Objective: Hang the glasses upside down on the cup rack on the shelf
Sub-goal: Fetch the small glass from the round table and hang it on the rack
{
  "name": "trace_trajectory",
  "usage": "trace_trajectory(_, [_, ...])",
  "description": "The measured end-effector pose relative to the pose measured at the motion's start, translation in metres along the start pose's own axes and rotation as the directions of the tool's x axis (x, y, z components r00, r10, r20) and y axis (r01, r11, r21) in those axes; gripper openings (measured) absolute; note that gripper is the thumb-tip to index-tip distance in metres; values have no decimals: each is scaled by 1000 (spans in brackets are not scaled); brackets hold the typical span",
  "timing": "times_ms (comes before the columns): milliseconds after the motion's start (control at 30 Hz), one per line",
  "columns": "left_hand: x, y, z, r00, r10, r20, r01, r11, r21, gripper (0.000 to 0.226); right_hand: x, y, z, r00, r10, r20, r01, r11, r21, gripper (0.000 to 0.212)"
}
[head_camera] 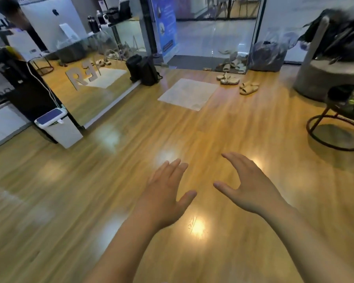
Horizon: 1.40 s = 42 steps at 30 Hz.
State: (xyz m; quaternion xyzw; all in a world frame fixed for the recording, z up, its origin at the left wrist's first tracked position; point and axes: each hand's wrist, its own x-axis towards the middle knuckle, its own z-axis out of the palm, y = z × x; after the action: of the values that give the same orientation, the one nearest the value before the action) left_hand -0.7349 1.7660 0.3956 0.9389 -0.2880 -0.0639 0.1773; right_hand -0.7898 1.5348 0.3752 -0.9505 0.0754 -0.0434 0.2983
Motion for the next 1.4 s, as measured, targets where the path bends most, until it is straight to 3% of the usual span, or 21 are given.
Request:
trace_trajectory(367, [305,33,40,944,318,85,-305,942,-138,67,185,111,-67,962,217,-167,-235,967,-94,79])
trace_trajectory(633, [511,67,17,828,549,111,-525,829,-192,64,305,160,-141,857,406,-319,-439,898,-38,78])
trace_trajectory(767, [577,97,24,769,629,115,-582,763,-281,62,351,192,-158,783,475,-401,-491,868,72,75])
trace_trajectory(967, [687,146,53,697,700,157,-676,714,-183,62,427,280,-185,713,523,-467,-513,843,161,72])
trace_trajectory(1133, [789,189,59,729,656,193,-646,754,-122,62,481,375,-228,644,618,-451,-583,778,234,73])
trace_trajectory(1400, [926,273,76,721,657,220,-658,749,-80,62,586,482,-292,632,627,-454,-587,771,247,76])
